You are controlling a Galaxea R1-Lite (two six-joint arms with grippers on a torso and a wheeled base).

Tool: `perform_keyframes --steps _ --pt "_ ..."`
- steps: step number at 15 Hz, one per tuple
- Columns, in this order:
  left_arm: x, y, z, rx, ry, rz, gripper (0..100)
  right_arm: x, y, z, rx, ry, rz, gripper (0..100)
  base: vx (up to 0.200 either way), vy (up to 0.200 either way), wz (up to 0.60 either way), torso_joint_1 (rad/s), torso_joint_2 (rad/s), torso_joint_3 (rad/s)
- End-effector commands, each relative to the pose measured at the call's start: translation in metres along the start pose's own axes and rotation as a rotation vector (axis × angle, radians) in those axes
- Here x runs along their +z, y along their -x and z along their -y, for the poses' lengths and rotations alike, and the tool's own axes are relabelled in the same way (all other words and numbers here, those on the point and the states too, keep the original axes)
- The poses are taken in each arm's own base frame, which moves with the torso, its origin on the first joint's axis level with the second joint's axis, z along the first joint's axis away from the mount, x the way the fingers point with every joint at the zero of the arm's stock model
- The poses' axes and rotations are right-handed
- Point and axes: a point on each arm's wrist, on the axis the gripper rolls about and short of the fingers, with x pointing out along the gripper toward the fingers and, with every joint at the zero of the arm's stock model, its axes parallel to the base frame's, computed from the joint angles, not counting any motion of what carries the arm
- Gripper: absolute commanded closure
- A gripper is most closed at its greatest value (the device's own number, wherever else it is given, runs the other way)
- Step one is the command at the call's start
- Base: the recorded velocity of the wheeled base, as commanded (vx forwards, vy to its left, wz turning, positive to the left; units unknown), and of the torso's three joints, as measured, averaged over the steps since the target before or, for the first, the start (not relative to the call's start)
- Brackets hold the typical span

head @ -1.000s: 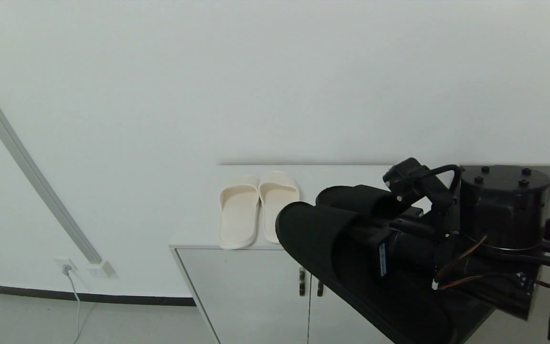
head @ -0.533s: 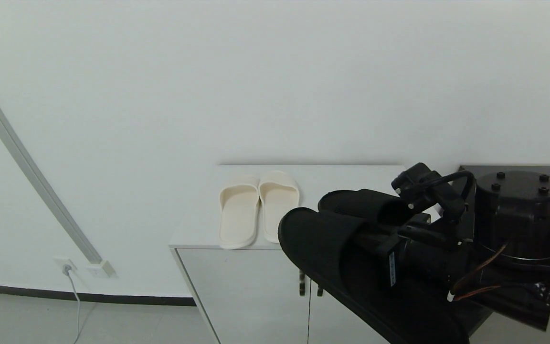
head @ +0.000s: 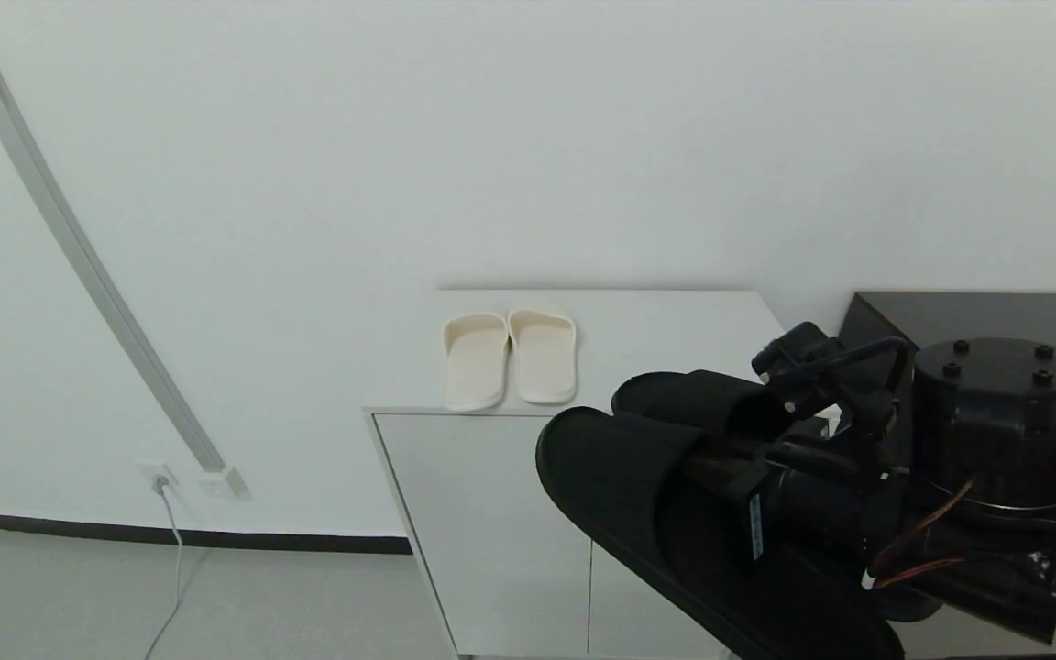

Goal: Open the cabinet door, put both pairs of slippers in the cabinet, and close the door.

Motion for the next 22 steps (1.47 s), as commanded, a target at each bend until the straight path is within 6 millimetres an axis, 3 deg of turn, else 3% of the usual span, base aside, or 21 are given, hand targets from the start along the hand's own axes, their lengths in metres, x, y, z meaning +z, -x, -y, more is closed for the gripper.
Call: perform_keyframes --steps 1,22 --pt "0.0 -0.0001 0.0 0.0 -0.001 -0.001 100 -0.0023 0.0003 0.0001 0.002 0.001 -0.008 100 0.0 0.0 0.0 0.0 0.0 0.0" --pt "0.0 -0.0001 0.0 0.0 0.0 -0.001 100 -0.0115 0.0023 0.0013 0.001 0.001 -0.039 100 0.0 0.0 0.0 -0.009 0.02 0.012"
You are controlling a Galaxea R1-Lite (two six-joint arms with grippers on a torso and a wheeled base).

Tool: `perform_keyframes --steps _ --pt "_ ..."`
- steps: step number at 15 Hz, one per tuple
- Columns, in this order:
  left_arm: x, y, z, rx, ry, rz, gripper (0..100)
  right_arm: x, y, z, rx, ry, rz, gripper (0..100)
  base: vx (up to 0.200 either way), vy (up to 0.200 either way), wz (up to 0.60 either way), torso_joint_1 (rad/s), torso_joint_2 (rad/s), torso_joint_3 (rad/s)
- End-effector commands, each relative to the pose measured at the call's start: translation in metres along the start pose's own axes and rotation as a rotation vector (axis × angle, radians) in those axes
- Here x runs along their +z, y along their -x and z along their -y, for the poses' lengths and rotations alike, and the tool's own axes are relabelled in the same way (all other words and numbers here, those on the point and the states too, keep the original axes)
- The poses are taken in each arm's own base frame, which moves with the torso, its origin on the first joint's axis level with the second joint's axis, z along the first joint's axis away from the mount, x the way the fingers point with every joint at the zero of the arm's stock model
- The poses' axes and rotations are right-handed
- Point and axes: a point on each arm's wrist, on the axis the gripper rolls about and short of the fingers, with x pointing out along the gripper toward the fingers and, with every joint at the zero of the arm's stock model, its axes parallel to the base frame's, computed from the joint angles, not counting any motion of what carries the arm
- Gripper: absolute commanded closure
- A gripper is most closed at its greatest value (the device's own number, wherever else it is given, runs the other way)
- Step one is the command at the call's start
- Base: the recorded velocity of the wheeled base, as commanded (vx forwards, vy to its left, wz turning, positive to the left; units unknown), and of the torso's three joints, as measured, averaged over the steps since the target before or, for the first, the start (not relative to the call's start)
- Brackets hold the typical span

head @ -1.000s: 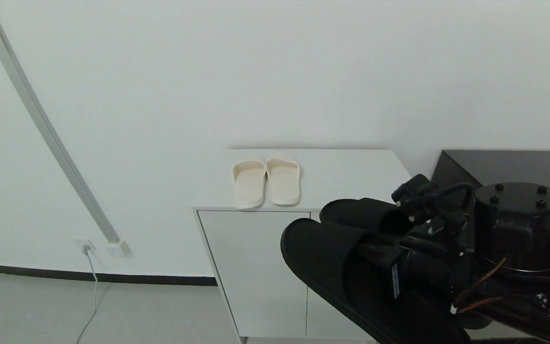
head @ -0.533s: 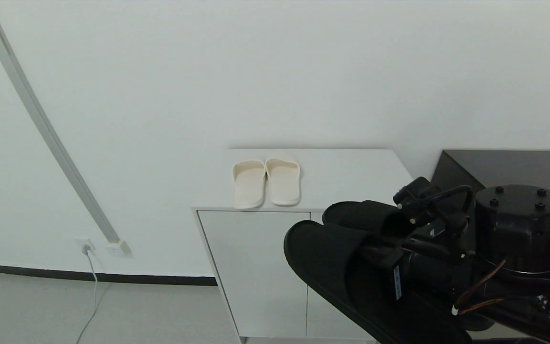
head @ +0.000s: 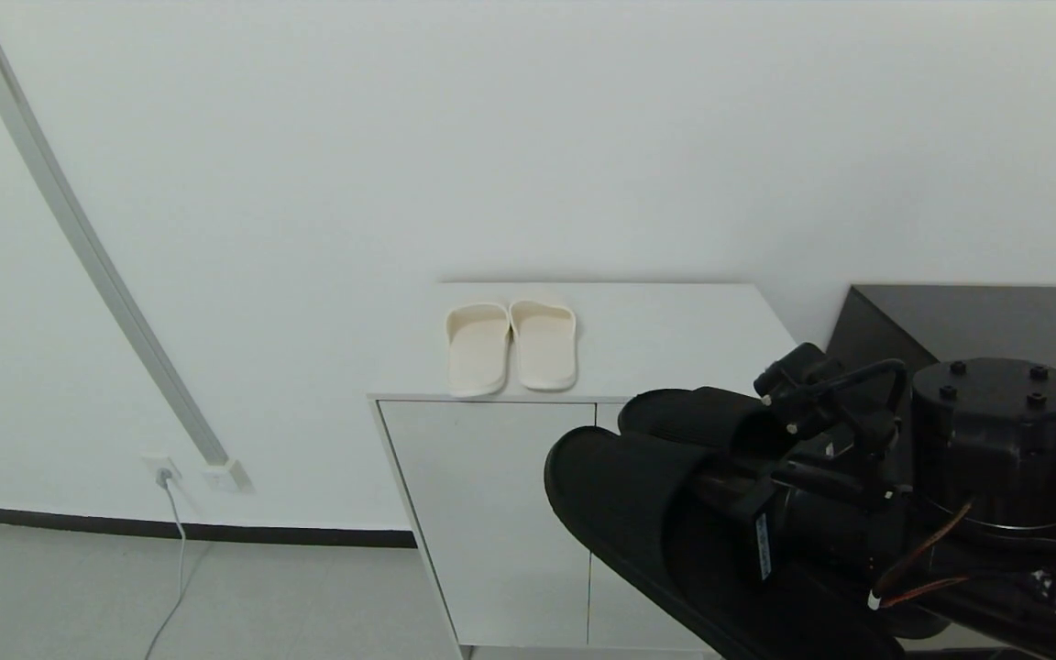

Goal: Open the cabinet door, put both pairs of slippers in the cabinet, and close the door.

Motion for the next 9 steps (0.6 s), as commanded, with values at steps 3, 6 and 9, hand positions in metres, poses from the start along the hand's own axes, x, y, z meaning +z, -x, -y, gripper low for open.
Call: perform_keyframes --steps 3,6,9 --pt "0.0 -0.0001 0.0 0.001 0.0 -0.001 100 -0.0011 -0.0004 -0.0001 0.0 0.001 -0.005 100 0.0 0.0 0.0 -0.178 0.41 0.224" --pt "0.0 -0.0001 0.0 0.002 -0.001 -0.001 100 -0.0014 -0.0007 -0.0001 0.0 0.001 -0.006 100 0.0 0.0 0.0 -0.227 0.53 0.305" --pt "0.0 -0.0001 0.0 0.001 0.0 -0.001 100 -0.0014 -0.0007 -0.0001 0.0 0.001 -0.006 100 0.0 0.0 0.0 -0.225 0.55 0.331"
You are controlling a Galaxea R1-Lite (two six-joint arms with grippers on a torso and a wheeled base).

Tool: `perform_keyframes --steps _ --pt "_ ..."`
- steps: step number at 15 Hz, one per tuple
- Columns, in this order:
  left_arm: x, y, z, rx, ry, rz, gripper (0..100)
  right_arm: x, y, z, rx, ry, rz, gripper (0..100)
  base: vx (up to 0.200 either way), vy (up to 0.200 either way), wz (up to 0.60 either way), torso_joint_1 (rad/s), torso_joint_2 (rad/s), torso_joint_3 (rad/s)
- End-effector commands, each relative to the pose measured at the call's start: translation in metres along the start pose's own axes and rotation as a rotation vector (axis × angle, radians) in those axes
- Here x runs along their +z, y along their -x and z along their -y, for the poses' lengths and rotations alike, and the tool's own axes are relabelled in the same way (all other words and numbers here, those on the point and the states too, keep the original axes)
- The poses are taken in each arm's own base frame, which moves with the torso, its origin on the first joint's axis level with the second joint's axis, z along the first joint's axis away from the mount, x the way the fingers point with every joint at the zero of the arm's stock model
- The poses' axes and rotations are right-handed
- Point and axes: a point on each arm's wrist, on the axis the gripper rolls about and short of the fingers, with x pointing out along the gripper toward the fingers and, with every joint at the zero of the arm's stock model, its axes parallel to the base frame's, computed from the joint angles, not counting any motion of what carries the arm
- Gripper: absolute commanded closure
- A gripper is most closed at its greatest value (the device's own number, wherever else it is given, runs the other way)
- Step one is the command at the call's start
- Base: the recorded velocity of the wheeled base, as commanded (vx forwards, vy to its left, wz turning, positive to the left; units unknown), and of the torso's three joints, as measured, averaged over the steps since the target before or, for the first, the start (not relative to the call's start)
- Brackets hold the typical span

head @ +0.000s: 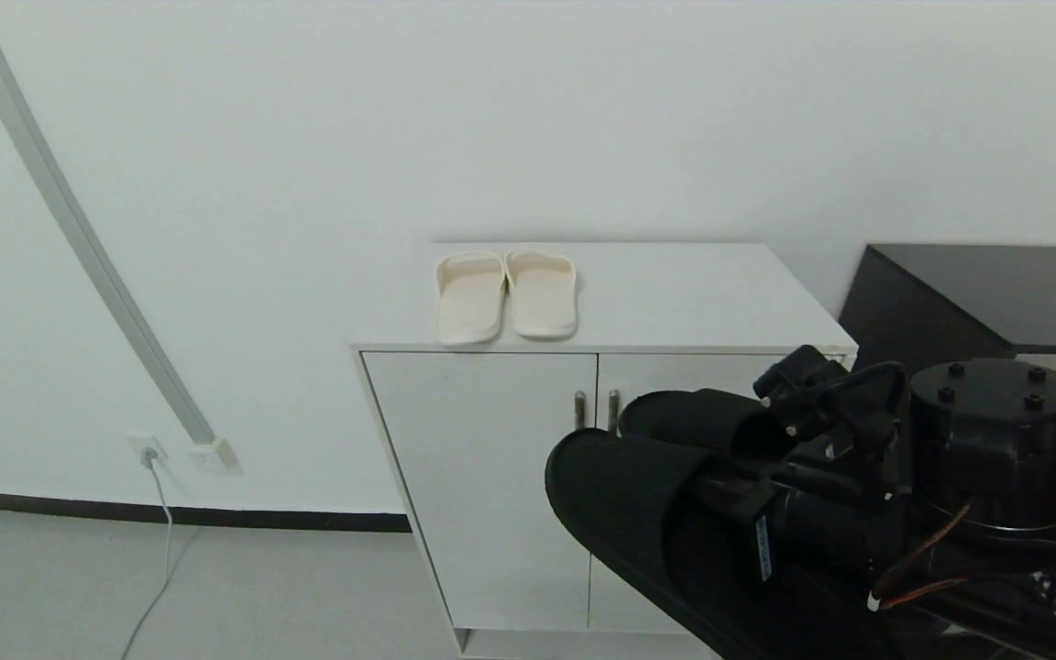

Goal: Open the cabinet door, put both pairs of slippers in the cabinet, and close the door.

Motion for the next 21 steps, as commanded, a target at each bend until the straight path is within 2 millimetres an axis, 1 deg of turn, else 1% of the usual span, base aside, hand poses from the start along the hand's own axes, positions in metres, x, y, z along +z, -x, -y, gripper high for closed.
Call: perform_keyframes --steps 1,2,12,16,21 --pt "0.0 -0.0001 0.0 0.0 0.001 -0.001 100 -0.0005 -0.0008 -0.0001 0.0 0.0 -0.002 100 0.0 0.0 0.0 -0.217 0.54 0.305" --pt "0.0 -0.0001 0.0 -0.002 0.001 -0.001 0 -0.0004 -0.0008 -0.0001 0.0 0.0 -0.001 100 0.0 0.0 0.0 -0.212 0.52 0.31" --pt "0.0 -0.0001 0.0 0.0 0.0 -0.001 0 -0.0025 -0.0025 -0.0002 -0.002 0.001 -0.012 100 0.0 0.0 0.0 -0.175 0.5 0.322" --pt "0.0 -0.0001 0.0 0.0 0.0 -0.001 0 -0.0034 -0.0024 -0.0001 -0.002 0.001 -0.015 100 0.0 0.0 0.0 -0.127 0.46 0.337" --pt "0.0 -0.0001 0.0 0.001 -0.003 -0.001 0 -0.0049 -0.0009 0.0005 -0.005 0.001 -0.018 100 0.0 0.0 0.0 -0.067 0.45 0.371"
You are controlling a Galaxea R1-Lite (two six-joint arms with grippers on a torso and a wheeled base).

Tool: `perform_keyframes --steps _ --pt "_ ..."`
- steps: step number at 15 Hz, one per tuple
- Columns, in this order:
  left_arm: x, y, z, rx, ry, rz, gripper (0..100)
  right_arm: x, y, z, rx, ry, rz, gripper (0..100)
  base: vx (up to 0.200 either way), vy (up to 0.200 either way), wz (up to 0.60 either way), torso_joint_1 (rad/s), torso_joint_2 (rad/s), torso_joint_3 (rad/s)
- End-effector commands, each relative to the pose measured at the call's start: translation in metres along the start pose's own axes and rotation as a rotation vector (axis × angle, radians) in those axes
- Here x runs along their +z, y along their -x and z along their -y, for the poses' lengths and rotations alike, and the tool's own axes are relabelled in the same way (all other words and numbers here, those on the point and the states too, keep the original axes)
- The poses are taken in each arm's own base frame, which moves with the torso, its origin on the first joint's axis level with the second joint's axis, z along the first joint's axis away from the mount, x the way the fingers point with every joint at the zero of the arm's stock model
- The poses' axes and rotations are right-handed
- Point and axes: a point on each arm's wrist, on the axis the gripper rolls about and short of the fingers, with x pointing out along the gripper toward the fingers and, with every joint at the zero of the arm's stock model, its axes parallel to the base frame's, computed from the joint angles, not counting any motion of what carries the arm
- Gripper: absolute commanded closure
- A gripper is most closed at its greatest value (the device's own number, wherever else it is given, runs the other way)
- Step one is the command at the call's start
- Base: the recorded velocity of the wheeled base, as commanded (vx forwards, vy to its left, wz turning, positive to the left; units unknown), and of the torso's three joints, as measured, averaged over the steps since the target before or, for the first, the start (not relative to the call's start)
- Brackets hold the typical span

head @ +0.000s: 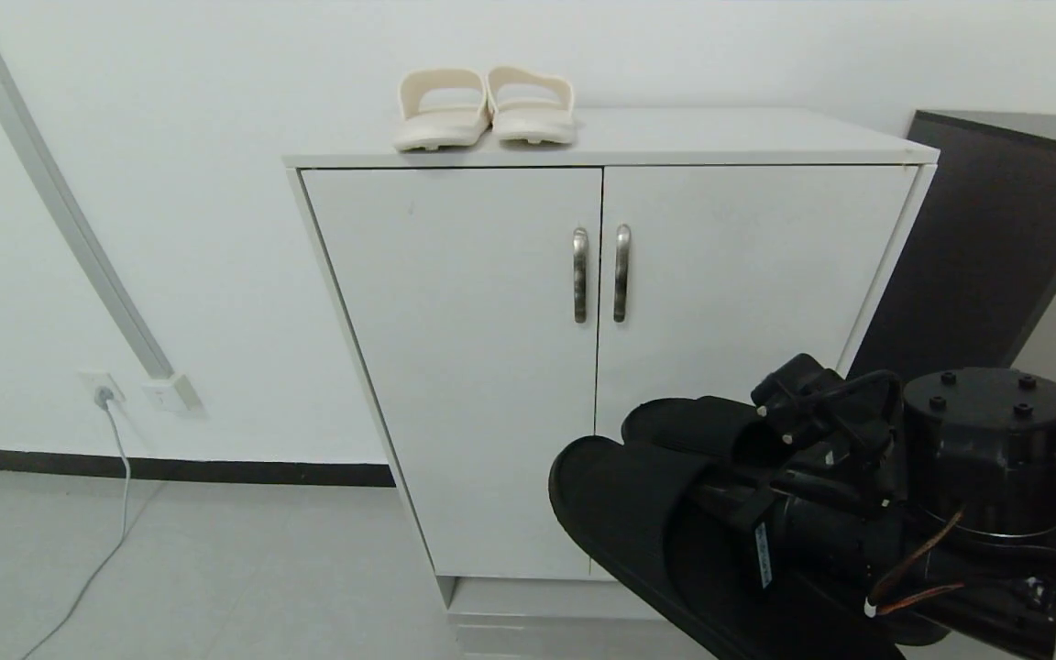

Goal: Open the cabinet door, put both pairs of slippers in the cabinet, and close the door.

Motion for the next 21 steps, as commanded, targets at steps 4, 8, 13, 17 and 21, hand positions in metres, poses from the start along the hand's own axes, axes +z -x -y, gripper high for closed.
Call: perform_keyframes --steps 4,8,13,17,21 --pt "0.0 0.0 0.0 -0.003 -0.052 -0.001 0 -0.001 0.002 0.0 -0.001 0.0 0.0 100 0.0 0.0 0.0 -0.011 0.31 0.293" --pt "0.002 0.0 0.0 -0.003 -0.053 0.004 0 -0.001 0.001 0.004 -0.013 -0.006 0.0 100 0.0 0.0 0.0 0.002 0.03 0.03" --pt "0.064 0.004 -0.001 0.004 0.151 0.029 0 -0.001 0.0 0.005 -0.014 -0.007 -0.003 100 0.0 0.0 0.0 0.0 0.0 0.0" --pt "0.078 -0.022 0.004 -0.188 0.145 -0.127 0 -0.002 -0.001 0.005 -0.016 -0.005 -0.008 100 0.0 0.0 0.0 0.0 0.0 0.0" --pt "0.105 -0.061 0.012 -0.352 0.131 -0.148 0 -0.002 0.0 0.005 -0.014 -0.005 -0.006 100 0.0 0.0 0.0 0.0 0.0 0.0"
